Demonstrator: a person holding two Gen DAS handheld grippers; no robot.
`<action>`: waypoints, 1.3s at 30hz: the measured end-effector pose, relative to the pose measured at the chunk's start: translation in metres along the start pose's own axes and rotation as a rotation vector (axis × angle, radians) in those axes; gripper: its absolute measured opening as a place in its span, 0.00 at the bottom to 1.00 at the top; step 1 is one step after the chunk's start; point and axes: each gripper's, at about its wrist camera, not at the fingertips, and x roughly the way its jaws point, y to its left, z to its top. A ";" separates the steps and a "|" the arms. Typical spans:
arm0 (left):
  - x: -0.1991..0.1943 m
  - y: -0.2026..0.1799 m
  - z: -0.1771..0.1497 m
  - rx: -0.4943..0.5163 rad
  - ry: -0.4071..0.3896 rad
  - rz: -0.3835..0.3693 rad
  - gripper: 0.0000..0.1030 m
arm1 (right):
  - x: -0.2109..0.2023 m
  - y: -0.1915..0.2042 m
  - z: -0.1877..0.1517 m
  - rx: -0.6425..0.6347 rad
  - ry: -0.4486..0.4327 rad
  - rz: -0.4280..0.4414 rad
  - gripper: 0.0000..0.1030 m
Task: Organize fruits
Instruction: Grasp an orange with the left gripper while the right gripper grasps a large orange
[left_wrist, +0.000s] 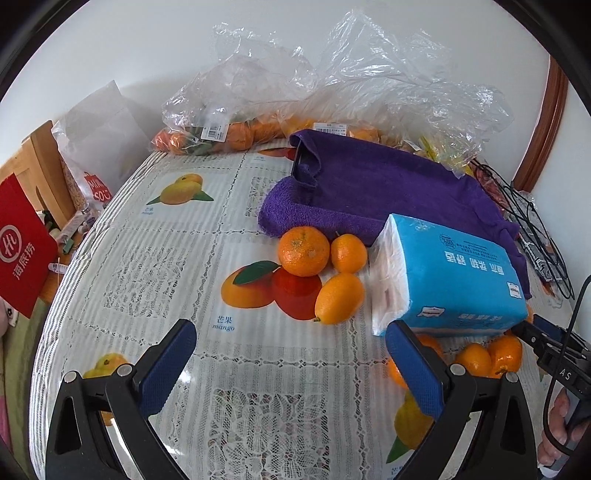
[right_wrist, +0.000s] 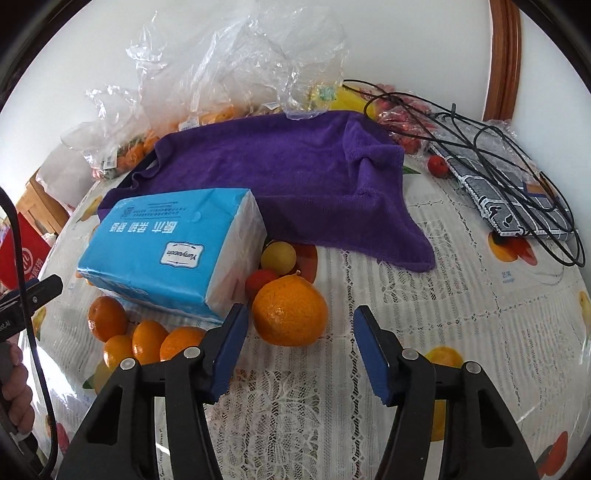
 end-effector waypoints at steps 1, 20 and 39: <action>0.003 0.001 0.001 -0.002 0.003 -0.001 1.00 | 0.003 0.000 0.000 -0.005 0.006 0.010 0.49; 0.049 -0.013 0.011 0.068 0.064 -0.093 0.70 | 0.004 -0.006 -0.006 -0.029 -0.016 0.027 0.43; 0.038 -0.021 0.003 0.104 0.068 -0.117 0.31 | -0.015 -0.007 -0.012 -0.002 -0.061 0.032 0.43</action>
